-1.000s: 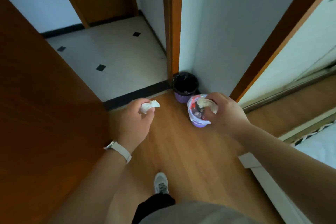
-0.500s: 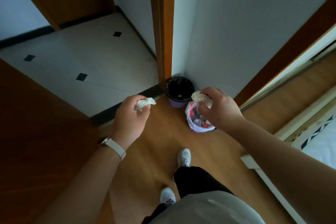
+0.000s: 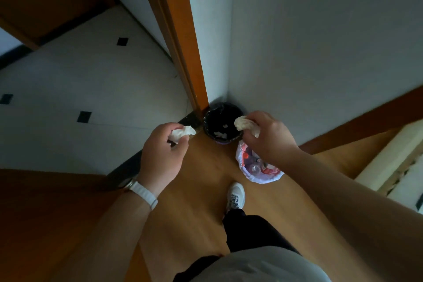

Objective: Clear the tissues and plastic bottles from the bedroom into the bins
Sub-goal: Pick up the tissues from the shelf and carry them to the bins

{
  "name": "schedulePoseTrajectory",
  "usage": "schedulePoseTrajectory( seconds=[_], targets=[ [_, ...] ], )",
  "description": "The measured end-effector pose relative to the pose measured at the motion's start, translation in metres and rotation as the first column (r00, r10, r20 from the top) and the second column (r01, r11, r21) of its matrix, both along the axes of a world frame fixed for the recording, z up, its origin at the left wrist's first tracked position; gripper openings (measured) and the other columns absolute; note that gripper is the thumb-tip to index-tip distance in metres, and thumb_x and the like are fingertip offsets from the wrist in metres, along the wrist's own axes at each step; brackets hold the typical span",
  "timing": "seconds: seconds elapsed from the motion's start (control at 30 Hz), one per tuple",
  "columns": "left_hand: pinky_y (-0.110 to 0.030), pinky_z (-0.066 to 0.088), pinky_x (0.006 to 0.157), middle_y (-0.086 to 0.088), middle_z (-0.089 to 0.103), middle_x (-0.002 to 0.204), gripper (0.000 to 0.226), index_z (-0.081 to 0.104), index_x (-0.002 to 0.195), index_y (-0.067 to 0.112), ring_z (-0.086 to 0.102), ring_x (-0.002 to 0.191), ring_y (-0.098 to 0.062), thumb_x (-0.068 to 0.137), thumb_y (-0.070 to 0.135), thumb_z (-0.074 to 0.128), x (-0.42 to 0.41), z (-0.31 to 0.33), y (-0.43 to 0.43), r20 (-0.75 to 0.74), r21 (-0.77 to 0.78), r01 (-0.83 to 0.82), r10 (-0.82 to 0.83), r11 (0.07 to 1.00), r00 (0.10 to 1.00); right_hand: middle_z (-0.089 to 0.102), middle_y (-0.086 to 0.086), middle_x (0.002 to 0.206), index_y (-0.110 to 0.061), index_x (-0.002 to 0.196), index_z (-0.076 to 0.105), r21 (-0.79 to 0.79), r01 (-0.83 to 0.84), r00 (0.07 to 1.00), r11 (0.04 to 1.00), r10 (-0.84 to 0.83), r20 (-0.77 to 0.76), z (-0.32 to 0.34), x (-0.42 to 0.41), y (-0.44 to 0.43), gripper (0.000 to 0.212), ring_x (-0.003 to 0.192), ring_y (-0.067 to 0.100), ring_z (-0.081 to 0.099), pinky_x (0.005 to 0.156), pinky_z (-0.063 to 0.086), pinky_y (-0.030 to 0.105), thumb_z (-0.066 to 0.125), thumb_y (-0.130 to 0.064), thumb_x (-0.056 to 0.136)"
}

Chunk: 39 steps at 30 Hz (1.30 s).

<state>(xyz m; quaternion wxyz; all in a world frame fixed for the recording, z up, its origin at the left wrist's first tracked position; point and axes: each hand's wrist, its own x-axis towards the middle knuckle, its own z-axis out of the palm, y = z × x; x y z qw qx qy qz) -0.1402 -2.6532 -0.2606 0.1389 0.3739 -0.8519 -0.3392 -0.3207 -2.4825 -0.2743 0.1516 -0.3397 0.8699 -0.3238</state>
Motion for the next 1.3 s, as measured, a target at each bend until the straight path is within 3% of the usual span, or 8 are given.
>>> schedulePoseTrajectory(
  seconds=[0.17, 0.4, 0.5, 0.6, 0.73, 0.9, 1.1, 1.3],
  targets=[
    [-0.024, 0.051, 0.073, 0.007, 0.064, 0.097, 0.020, 0.065, 0.109, 0.018, 0.061, 0.086, -0.008, 0.089, 0.023, 0.065, -0.058, -0.019, -0.034, 0.024, 0.017, 0.058, -0.058, 0.998, 0.998, 0.064, -0.003, 0.097, -0.022, 0.108, 0.062, 0.059, 0.011, 0.999, 0.998, -0.013, 0.036, -0.022, -0.050, -0.027, 0.024, 0.080, 0.020, 0.060, 0.067, 0.047, 0.029, 0.062, -0.021, 0.084],
    [-0.024, 0.052, 0.075, 0.006, 0.065, 0.101, 0.022, 0.065, 0.112, 0.016, 0.061, 0.088, -0.010, 0.090, 0.022, 0.065, -0.101, -0.093, -0.077, 0.140, 0.103, 0.108, -0.122, 0.989, 0.983, 0.056, -0.011, 0.095, -0.026, 0.105, 0.060, 0.220, 0.058, 0.982, 0.974, -0.095, 0.163, -0.085, -0.086, -0.051, 0.023, 0.084, 0.014, 0.057, 0.071, 0.050, 0.031, 0.061, -0.021, 0.083],
    [-0.030, 0.054, 0.077, 0.005, 0.065, 0.102, 0.023, 0.065, 0.112, 0.016, 0.061, 0.089, -0.012, 0.090, 0.022, 0.065, -0.119, -0.144, -0.099, 0.181, 0.136, 0.140, -0.163, 0.981, 0.970, 0.052, 0.001, 0.088, -0.017, 0.104, 0.060, 0.229, 0.048, 0.966, 0.972, -0.104, 0.237, -0.131, -0.097, -0.068, 0.021, 0.078, 0.008, 0.055, 0.068, 0.048, 0.020, 0.060, -0.012, 0.083],
    [-0.032, 0.055, 0.077, 0.007, 0.064, 0.101, 0.022, 0.064, 0.112, 0.017, 0.062, 0.089, -0.012, 0.090, 0.020, 0.065, -0.138, -0.203, -0.121, 0.220, 0.169, 0.197, -0.232, 0.966, 0.948, 0.058, -0.004, 0.103, -0.024, 0.110, 0.058, 0.342, 0.065, 0.968, 0.938, -0.142, 0.205, -0.191, -0.108, -0.087, 0.024, 0.092, 0.015, 0.057, 0.075, 0.047, 0.028, 0.058, -0.025, 0.086],
    [-0.019, 0.050, 0.073, 0.002, 0.066, 0.110, 0.027, 0.064, 0.115, 0.018, 0.061, 0.093, -0.011, 0.089, 0.015, 0.067, -0.165, -0.296, -0.149, 0.269, 0.206, 0.272, -0.321, 0.940, 0.908, 0.056, -0.008, 0.098, -0.024, 0.107, 0.060, 0.420, 0.143, 0.955, 0.896, -0.236, 0.179, -0.281, -0.118, -0.111, 0.019, 0.083, 0.014, 0.053, 0.060, 0.031, 0.022, 0.057, -0.023, 0.088],
    [-0.007, 0.038, 0.069, 0.004, 0.062, 0.112, 0.029, 0.062, 0.119, 0.015, 0.058, 0.094, -0.010, 0.090, 0.015, 0.065, -0.203, -0.427, -0.168, 0.293, 0.211, 0.343, -0.394, 0.915, 0.871, 0.060, 0.000, 0.111, -0.024, 0.111, 0.059, 0.417, 0.164, 0.950, 0.894, -0.258, 0.178, -0.413, -0.131, -0.130, 0.029, 0.098, 0.022, 0.057, 0.076, 0.047, 0.034, 0.058, -0.020, 0.083],
    [-0.027, 0.046, 0.075, -0.002, 0.060, 0.111, 0.028, 0.060, 0.120, 0.015, 0.059, 0.093, -0.017, 0.093, 0.022, 0.061, -0.232, -0.554, -0.175, 0.313, 0.197, 0.492, -0.530, 0.848, 0.788, 0.058, 0.009, 0.114, -0.015, 0.116, 0.057, 0.423, 0.115, 0.975, 0.899, -0.184, 0.125, -0.529, -0.160, -0.142, 0.032, 0.098, 0.028, 0.054, 0.075, 0.038, 0.029, 0.058, -0.016, 0.084],
    [-0.027, 0.041, 0.080, -0.001, 0.053, 0.127, 0.039, 0.051, 0.131, 0.019, 0.055, 0.109, -0.016, 0.095, 0.034, 0.058, -0.252, -0.603, -0.170, 0.334, 0.189, 0.514, -0.547, 0.837, 0.768, 0.053, 0.007, 0.121, -0.019, 0.127, 0.051, 0.422, 0.080, 0.985, 0.903, -0.137, 0.108, -0.571, -0.172, -0.135, 0.042, 0.102, 0.027, 0.054, 0.082, 0.048, 0.037, 0.059, -0.030, 0.087]
  ],
)
